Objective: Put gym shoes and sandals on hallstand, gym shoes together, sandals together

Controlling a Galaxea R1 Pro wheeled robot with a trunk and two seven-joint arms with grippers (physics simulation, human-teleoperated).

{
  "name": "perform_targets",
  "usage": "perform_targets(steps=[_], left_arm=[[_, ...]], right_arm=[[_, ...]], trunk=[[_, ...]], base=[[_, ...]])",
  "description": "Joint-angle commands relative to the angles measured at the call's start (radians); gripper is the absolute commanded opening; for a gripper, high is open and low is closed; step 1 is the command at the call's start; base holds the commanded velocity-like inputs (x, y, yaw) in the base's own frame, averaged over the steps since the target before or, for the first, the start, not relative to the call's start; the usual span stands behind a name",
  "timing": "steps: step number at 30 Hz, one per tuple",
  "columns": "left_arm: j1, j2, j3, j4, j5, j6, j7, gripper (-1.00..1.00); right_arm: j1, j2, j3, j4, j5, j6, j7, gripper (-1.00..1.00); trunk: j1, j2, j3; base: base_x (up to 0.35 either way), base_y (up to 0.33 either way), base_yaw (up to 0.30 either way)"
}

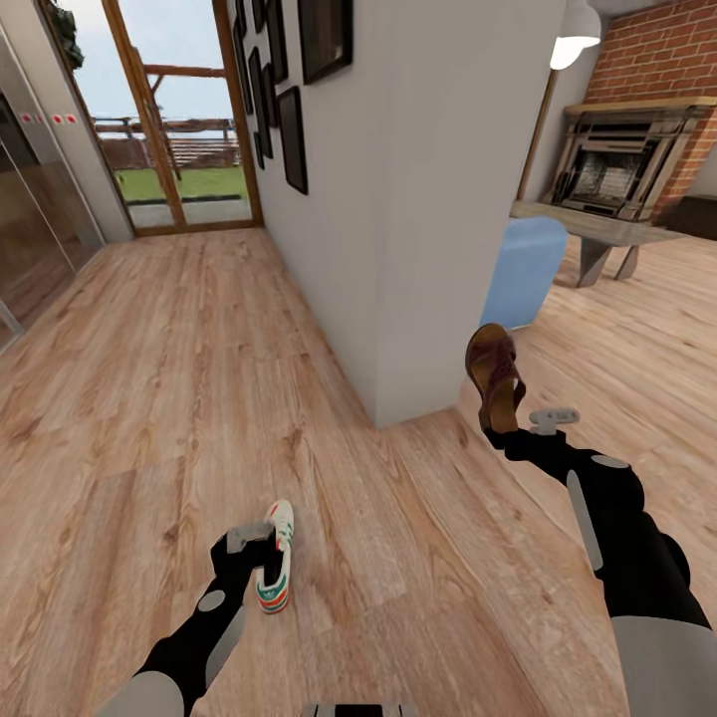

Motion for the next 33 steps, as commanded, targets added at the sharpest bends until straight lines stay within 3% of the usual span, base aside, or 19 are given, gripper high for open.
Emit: perform_targets(steps=[1, 24, 33], left_arm=[[-0.001, 0.0, -0.005, 0.001, 0.009, -0.004, 0.004, 1.0], [-0.001, -0.002, -0.006, 0.001, 0.007, -0.024, 0.004, 1.0], [-0.001, -0.002, -0.006, 0.001, 0.007, -0.025, 0.004, 1.0]], right_arm=[[-0.001, 0.0, -0.001, -0.001, 0.001, 0.006, 0.004, -1.0], [-0.001, 0.0, -0.001, -0.001, 0.001, 0.006, 0.004, -1.0], [-0.001, 0.0, -0.001, -0.001, 0.001, 0.006, 0.004, -1.0]], trunk=[[0.0, -0.001, -0.006], [0.011, -0.006, -0.133], [0.015, -0.008, -0.183]], base=[[0.0, 0.0, 0.0], [0.0, 0.0, -0.002], [0.0, 0.0, -0.124]])
